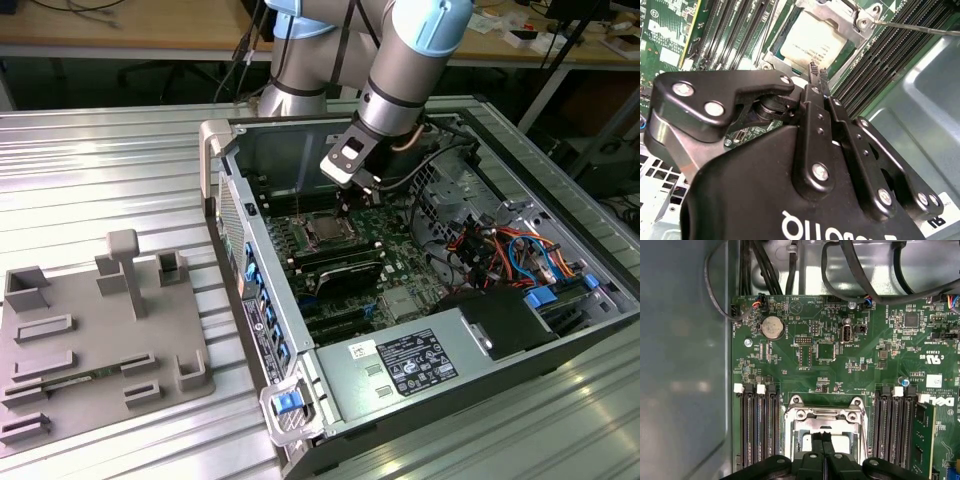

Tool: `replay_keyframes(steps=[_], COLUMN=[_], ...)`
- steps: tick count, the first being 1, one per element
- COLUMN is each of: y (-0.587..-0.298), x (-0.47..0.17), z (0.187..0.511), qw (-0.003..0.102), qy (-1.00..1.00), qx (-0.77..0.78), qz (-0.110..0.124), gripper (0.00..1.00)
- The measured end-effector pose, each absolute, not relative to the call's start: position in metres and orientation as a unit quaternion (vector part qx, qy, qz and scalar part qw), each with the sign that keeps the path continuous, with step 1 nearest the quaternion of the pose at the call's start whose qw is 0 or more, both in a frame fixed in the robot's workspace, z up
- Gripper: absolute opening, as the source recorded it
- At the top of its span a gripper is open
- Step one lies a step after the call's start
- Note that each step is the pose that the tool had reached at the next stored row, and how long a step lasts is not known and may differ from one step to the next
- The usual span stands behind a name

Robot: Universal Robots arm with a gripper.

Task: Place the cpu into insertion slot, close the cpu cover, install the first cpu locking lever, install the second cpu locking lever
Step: 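Close the cpu cover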

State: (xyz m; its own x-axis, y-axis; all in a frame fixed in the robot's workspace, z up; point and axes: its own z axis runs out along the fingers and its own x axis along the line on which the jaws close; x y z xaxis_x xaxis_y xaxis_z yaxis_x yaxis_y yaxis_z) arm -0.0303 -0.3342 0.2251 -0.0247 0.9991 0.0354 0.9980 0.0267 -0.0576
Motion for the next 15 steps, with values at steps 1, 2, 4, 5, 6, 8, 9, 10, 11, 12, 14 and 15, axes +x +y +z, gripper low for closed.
replay_keyframes(steps=[1,2,4,5,6,8,9,10,11,12,14,15], y=[-0.334,-0.334,-0.334,-0.334,-0.334,-0.334,-0.334,-0.334,-0.334,-0.334,-0.334,-0.334], x=[-0.030,-0.030,-0.030,-0.030,-0.030,-0.030,-0.031,-0.031,-0.033,-0.034,-0.039,-0.042], z=[0.225,0.225,0.225,0.225,0.225,0.225,0.225,0.225,0.225,0.225,0.224,0.224], qw=[0.033,0.033,0.033,0.033,0.033,0.033,0.033,0.033,0.033,0.033,0.034,0.034], qy=[-0.716,-0.716,-0.716,-0.716,-0.716,-0.716,-0.716,-0.716,-0.716,-0.716,-0.716,-0.717], qx=[-0.698,-0.698,-0.698,-0.698,-0.698,-0.698,-0.698,-0.697,-0.697,-0.697,-0.697,-0.697], qz=[0.008,0.008,0.008,0.008,0.008,0.008,0.008,0.008,0.008,0.009,0.009,0.009], gripper=[0.11,0.11,0.11,0.11,0.11,0.11,0.11,0.11,0.11,0.11,0.11,0.11])
